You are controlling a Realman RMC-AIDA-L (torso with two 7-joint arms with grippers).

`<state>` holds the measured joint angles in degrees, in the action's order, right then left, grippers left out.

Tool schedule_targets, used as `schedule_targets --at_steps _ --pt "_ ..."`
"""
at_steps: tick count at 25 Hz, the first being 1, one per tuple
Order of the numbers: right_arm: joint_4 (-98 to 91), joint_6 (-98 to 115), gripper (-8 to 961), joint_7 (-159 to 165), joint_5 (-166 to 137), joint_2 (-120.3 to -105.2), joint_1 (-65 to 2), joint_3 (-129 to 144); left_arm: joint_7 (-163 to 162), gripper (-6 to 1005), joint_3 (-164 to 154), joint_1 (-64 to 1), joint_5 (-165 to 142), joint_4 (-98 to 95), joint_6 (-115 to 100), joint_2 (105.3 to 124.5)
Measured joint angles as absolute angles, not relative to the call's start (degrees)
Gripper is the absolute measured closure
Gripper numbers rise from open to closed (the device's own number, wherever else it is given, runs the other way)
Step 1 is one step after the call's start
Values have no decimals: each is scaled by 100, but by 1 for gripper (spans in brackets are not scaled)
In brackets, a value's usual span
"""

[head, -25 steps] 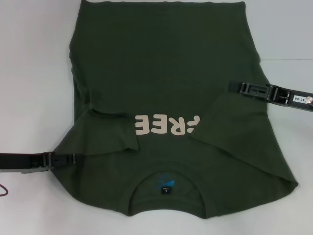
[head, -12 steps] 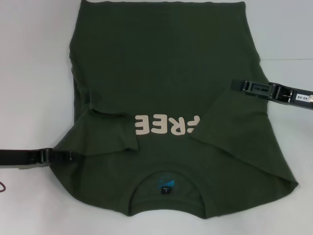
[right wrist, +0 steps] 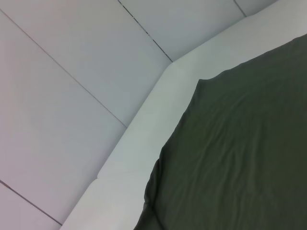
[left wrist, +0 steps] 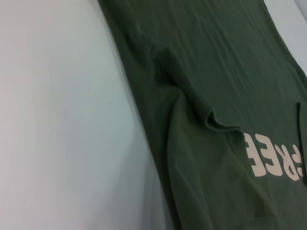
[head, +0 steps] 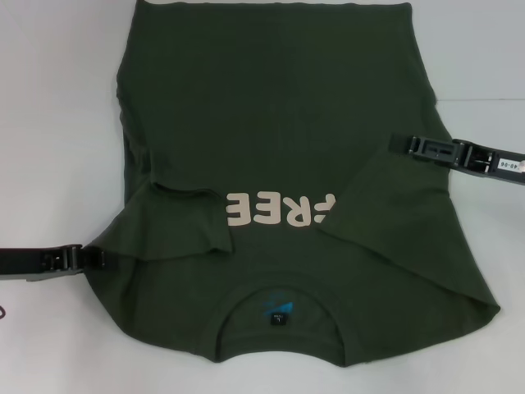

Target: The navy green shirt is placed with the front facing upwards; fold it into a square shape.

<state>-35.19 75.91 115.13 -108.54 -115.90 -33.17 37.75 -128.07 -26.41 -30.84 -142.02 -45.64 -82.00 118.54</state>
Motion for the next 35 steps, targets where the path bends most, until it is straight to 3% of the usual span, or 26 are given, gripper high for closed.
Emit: schedule_targets --at_steps 4,6,12,18,27,35 --pt "-3510 7594 14 11509 -10854 -11591 -3309 3775 -12809 525 -2659 -3080 -14221 -4558 -8200 11863" --pt "-3508 7594 14 11505 -10854 -11591 -3303 3776 -12810 767 -2665 -3073 -14224 -4556 -8200 11866" --pt "-3507 7594 15 11516 -10898 -11568 -3271 3798 -12798 971 -2666 -3049 -14199 -4566 -8269 11883" --pt "-3536 7833 15 11848 -11292 -11335 -3180 3851 -12749 971 -2638 -2990 -14069 -4647 -8432 11889" --pt "-3557 8185 15 12884 -11974 -10852 -2848 3816 -12563 970 -2630 -2861 -13923 -4786 -8452 11986" --pt "-3539 8450 15 13061 -12283 -10777 -2547 3784 -12522 970 -2628 -2846 -13879 -4753 -8418 12016"
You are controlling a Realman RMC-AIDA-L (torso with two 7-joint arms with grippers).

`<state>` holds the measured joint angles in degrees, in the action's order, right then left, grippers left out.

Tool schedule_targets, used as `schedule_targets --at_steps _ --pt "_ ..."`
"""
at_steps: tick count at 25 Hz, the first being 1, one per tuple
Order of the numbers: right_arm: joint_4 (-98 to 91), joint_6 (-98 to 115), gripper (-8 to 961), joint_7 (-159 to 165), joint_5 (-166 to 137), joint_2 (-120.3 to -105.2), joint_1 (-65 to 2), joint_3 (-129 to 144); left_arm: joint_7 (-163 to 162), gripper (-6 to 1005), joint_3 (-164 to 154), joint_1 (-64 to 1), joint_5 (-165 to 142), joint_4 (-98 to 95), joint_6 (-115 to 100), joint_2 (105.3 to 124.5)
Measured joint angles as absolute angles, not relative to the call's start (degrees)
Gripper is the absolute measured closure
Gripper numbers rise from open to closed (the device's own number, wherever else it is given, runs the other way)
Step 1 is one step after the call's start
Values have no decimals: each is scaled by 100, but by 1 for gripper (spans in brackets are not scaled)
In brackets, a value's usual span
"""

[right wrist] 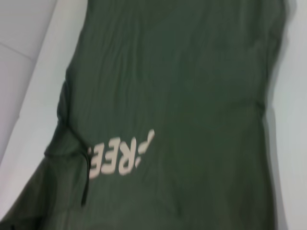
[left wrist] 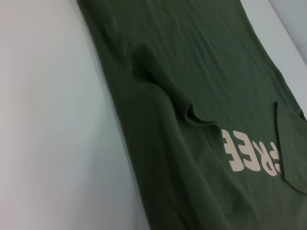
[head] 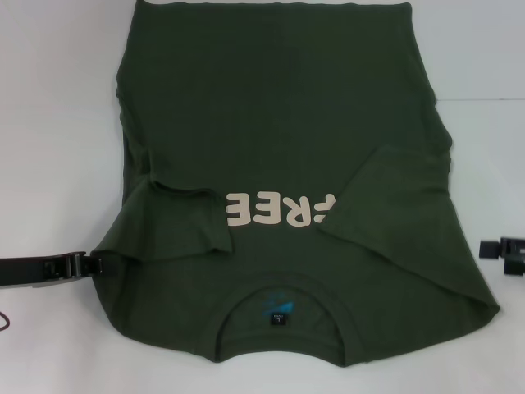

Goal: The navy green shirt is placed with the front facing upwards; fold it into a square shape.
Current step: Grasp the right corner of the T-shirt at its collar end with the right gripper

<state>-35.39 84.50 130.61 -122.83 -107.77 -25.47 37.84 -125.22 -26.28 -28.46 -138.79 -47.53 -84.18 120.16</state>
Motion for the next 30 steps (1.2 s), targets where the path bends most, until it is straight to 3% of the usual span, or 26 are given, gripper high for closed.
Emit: schedule_targets --at_steps 17,30 --pt "-3462 8658 15 13072 -12738 -10892 -2477 3831 -12494 971 -2640 -2862 -13824 -4733 -8418 12024" --pt "-3407 8707 15 13137 -12858 -10897 -2500 3819 -12472 970 -2660 -2869 -13824 -4668 -8362 12031"
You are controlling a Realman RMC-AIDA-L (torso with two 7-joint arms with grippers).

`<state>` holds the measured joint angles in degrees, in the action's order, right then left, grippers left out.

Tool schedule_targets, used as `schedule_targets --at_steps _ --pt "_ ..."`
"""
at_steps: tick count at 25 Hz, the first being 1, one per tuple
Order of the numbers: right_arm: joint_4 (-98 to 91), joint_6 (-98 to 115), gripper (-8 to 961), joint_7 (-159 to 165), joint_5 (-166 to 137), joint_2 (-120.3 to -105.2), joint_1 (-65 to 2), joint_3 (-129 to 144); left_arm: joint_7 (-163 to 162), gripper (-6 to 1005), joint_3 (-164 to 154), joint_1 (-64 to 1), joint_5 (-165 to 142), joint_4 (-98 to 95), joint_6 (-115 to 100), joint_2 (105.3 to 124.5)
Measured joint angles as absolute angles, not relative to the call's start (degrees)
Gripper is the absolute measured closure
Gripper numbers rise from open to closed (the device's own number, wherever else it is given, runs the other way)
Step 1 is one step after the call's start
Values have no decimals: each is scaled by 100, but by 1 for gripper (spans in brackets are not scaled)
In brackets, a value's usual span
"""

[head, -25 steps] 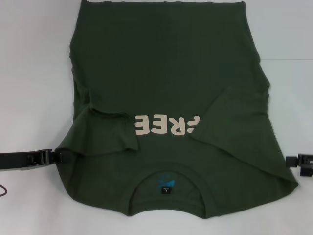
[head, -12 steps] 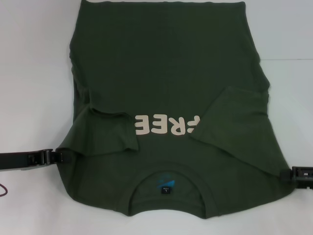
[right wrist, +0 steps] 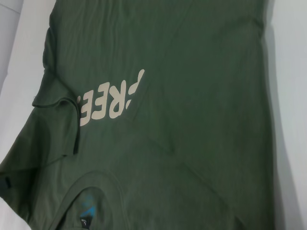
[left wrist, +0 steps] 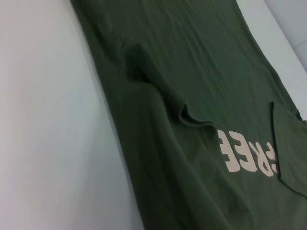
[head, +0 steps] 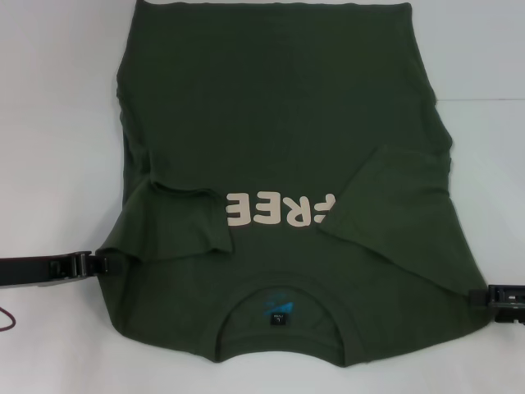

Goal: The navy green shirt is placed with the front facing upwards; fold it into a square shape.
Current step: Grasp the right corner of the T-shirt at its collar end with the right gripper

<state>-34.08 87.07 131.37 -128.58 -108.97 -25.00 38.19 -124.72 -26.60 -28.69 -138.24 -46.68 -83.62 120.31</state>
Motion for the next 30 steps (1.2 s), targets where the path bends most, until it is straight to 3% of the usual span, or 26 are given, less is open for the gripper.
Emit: schedule_targets --at_steps 30 --pt "-3433 8854 15 13149 -12912 -10958 -2543 3851 -12437 970 -2649 -2869 -13824 -4649 -8350 12027"
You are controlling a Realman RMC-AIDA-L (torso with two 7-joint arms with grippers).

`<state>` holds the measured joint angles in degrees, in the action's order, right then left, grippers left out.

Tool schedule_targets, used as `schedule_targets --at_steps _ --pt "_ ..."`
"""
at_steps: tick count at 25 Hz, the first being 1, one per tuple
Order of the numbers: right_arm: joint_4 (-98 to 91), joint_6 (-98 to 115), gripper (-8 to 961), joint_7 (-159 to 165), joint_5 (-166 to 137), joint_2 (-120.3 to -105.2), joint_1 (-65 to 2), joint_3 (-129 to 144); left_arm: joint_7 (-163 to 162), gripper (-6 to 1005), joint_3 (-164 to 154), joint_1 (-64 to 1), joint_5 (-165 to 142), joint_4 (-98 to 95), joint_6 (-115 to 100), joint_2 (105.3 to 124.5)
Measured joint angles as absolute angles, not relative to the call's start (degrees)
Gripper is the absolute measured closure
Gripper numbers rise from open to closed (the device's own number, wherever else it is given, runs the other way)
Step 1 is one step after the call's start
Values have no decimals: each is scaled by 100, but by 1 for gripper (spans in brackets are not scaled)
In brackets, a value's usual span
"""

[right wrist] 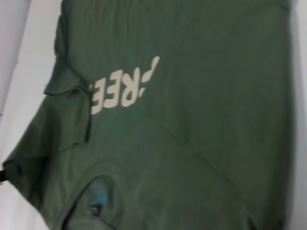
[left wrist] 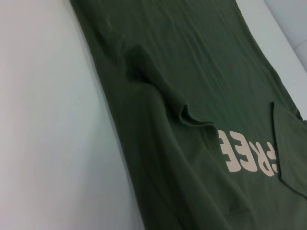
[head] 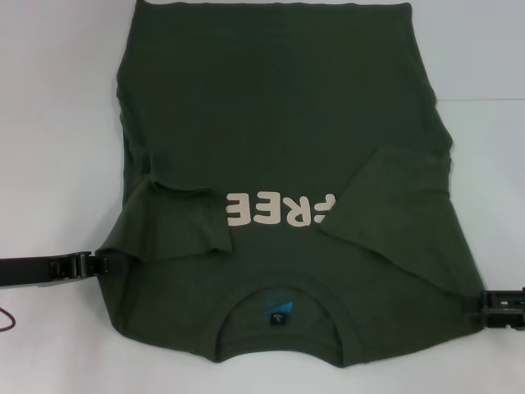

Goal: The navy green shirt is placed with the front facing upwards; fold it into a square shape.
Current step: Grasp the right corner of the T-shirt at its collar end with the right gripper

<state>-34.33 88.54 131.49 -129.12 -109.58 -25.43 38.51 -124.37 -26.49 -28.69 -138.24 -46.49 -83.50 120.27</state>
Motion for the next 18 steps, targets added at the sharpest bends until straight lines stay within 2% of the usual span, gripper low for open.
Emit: schedule_targets --at_steps 11,18 --pt "-3461 8766 15 13275 -13157 -10948 -2583 3798 -12384 970 -2636 -2880 -13815 -4587 -8350 12032" --pt "-3471 8768 80 13276 -13160 -10973 -2651 3796 -12374 971 -2636 -2873 -13799 -4587 -8349 12032"
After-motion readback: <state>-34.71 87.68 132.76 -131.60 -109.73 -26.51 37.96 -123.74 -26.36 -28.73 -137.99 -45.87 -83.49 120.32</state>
